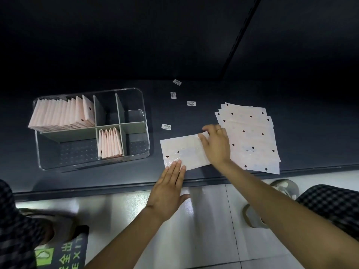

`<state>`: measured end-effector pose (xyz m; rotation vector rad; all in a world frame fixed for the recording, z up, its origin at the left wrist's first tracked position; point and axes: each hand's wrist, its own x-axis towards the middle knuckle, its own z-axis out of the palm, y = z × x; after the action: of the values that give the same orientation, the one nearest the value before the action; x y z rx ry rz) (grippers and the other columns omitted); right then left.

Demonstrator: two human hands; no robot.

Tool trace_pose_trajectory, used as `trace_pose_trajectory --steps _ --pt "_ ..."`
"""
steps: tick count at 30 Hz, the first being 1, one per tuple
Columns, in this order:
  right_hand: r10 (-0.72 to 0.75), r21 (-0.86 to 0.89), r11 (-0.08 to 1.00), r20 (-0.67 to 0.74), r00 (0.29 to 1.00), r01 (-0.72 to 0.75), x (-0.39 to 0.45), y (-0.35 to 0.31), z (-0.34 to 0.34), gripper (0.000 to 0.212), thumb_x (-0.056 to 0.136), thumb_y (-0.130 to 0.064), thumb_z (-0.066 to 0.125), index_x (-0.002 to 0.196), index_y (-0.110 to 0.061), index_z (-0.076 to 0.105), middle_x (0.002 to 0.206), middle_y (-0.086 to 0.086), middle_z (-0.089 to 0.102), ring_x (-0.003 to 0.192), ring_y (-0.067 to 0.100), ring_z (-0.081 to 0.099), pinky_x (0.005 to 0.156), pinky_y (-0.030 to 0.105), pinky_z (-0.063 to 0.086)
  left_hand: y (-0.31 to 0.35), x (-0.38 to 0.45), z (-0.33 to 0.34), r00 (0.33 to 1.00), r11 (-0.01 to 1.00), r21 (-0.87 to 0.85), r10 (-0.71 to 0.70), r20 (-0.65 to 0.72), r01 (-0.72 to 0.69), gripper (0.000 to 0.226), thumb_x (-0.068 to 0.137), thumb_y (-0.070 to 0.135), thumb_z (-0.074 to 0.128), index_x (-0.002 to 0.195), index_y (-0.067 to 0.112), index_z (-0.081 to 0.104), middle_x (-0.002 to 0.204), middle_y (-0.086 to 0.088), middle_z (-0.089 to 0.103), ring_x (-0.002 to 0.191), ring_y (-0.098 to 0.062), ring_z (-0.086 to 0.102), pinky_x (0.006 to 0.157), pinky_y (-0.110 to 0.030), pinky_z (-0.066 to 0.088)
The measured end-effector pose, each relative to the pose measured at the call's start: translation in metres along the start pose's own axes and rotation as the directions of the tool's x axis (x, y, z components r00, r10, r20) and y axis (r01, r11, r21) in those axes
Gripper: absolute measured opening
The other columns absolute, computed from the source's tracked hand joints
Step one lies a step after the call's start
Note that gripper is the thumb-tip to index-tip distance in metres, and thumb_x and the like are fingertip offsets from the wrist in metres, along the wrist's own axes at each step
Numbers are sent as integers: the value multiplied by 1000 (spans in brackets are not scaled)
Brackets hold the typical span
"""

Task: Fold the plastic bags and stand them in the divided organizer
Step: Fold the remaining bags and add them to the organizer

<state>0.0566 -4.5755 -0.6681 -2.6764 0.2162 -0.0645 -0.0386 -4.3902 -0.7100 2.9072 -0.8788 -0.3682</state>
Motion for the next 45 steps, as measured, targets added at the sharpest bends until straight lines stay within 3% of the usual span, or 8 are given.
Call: trace_pose_trajectory --steps 4,6,11,17,26,31,37,45 --pt "-536 -192 810 145 832 555 -72 -1 3 43 94 -33 50 129 -7 56 138 9 52 128 29 49 106 44 39 0 0 1 1000 1000 5 1 18 -2 83 95 61 16 135 7 -33 146 -11 -34 133 -23 -37 108 -36 -27" --pt "-558 -283 706 341 756 649 -95 5 6 57 94 -45 36 137 -9 47 145 5 43 135 22 39 110 46 33 0 0 0 1000 1000 2 8 11 -8 81 96 59 19 136 7 -29 147 -11 -32 131 -23 -37 108 -37 -26" --pt "-350 -321 790 462 815 522 -98 44 0 65 97 -49 23 148 -9 22 155 4 16 144 19 12 117 46 3 0 1 -3 999 1000 26 1 45 -2 81 95 62 15 138 9 -29 147 -11 -34 140 -24 -27 115 -36 -17" --pt "-543 -410 727 147 827 550 -79 55 -17 22 79 -23 74 100 -14 74 113 0 70 108 21 65 98 42 47 -3 3 -7 999 1000 11 -16 51 16 78 95 62 17 146 14 -17 154 -7 -24 145 -23 -15 115 -33 -11" --pt "-640 -338 685 144 755 645 -46 35 -16 12 65 -5 76 62 -10 65 69 2 65 60 22 61 60 26 52 -21 15 -28 991 953 -302 -70 -111 33 50 96 46 44 138 20 43 149 4 35 136 -15 30 110 -28 25" --pt "-397 65 913 357 845 402 -50 39 -24 11 90 -13 57 96 -12 65 96 1 67 86 12 59 76 30 49 -35 14 -31 982 947 -320 -84 -172 25 40 91 31 60 128 18 57 129 2 56 119 -22 49 98 -32 34" --pt "-228 295 953 554 801 67 -53 44 -35 22 92 -26 55 78 -40 45 97 -10 67 84 2 58 78 25 45 -42 15 -37 935 841 -528 -272 -226 117 9 85 17 68 91 13 73 92 -1 71 90 -28 60 78 -34 42" --pt "86 317 923 383 920 -219 -45 47 -16 14 85 -25 68 92 -18 58 80 -7 60 76 13 54 63 14 38 -40 28 -44 875 606 -718 -484 10 343 14 91 21 60 100 11 65 78 -5 66 81 -31 61 64 -31 41"
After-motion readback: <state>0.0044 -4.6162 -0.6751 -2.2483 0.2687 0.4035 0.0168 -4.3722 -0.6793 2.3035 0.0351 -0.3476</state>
